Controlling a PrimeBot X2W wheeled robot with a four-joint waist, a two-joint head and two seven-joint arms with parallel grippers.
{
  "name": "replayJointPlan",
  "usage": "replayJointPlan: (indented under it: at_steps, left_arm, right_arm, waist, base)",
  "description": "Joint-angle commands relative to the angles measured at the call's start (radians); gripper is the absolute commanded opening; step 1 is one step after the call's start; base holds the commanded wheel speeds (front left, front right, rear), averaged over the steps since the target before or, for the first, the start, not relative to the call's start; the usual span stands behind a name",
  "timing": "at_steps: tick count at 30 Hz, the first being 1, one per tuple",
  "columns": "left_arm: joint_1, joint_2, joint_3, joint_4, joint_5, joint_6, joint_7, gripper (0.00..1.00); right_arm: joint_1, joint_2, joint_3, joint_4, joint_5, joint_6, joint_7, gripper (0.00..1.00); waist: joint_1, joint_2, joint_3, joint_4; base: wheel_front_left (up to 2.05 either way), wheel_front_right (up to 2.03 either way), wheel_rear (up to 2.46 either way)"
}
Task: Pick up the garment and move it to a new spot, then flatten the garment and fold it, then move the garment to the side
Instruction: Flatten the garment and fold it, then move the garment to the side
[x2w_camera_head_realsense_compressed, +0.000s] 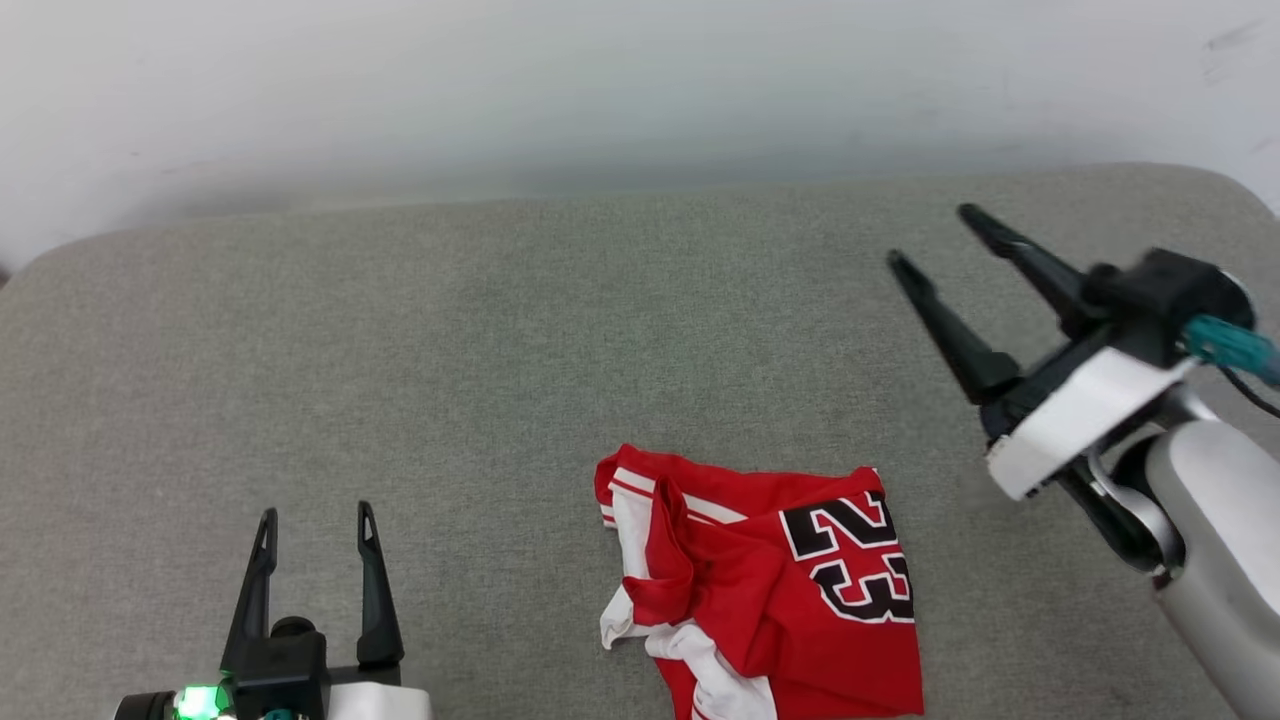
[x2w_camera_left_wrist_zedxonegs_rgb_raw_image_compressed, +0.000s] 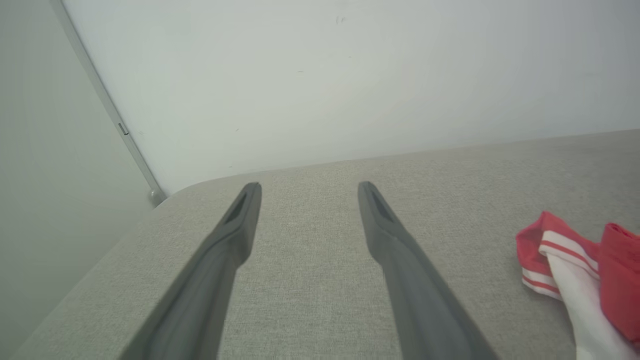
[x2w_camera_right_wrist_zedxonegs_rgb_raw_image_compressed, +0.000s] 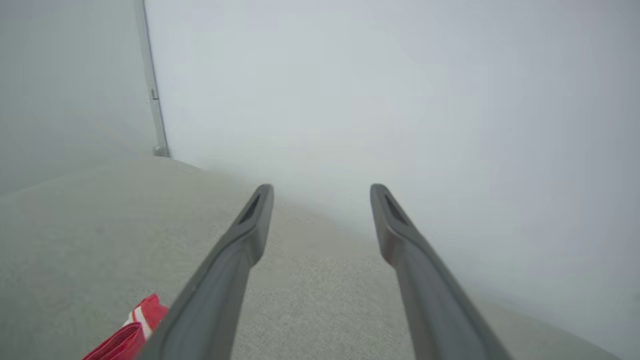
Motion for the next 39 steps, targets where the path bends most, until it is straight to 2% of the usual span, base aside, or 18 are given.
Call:
replayJointPlan:
  at_steps: [1,5,9,16,23,30,36,39]
  left_arm:
    - [0.013,0.0,0.002,-0.002,0.004,-0.006,-0.002,1.0]
    - [0.028,-0.001,0.005,-0.002,0.002,-0.014,-0.002,1.0]
    - [0.039,-0.002,0.008,0.001,0.001,-0.022,-0.002,1.0]
    - [0.052,-0.004,0.008,0.003,0.0,-0.041,-0.002,1.0]
    - [0.064,-0.012,0.007,-0.002,0.001,-0.056,-0.002,1.0]
    - [0.071,-0.018,0.012,-0.008,0.0,-0.067,-0.002,1.0]
    - [0.078,-0.023,0.017,-0.005,0.001,-0.073,-0.002,1.0]
    - [0.08,-0.024,0.021,-0.006,0.002,-0.074,-0.002,1.0]
  right_arm:
    - [0.034,0.014,-0.03,0.012,-0.029,-0.001,-0.029,1.0]
    - [0.14,0.067,-0.185,0.04,-0.129,-0.001,-0.102,1.0]
    - [0.276,0.142,-0.319,0.026,-0.198,-0.001,-0.125,1.0]
    - [0.487,0.247,-0.459,-0.064,-0.277,-0.001,-0.128,1.0]
    - [0.636,0.305,-0.547,-0.128,-0.327,-0.001,-0.129,1.0]
    - [0.721,0.342,-0.583,-0.176,-0.354,-0.001,-0.129,1.0]
    - [0.74,0.36,-0.585,-0.19,-0.364,-0.001,-0.129,1.0]
    - [0.702,0.339,-0.591,-0.207,-0.372,-0.001,-0.129,1.0]
  waist:
    - [-0.0001,0.0,-0.008,-0.003]
    - [-0.0001,0.0,-0.023,-0.004]
    - [-0.0001,0.0,-0.041,0.004]
    - [-0.0001,0.0,-0.06,0.014]
    - [-0.0001,0.0,-0.07,0.027]
    - [-0.0001,0.0,-0.074,0.031]
    - [-0.0001,0.0,-0.079,0.029]
    - [-0.0001,0.0,-0.079,0.029]
  base:
    - [0.0,0.0,0.0]
    - [0.0,0.0,0.0]
    - [0.0,0.0,0.0]
    - [0.0,0.0,0.0]
    - [0.0,0.0,0.0]
    - [0.0,0.0,0.0]
    - [0.0,0.0,0.0]
    - [0.0,0.0,0.0]
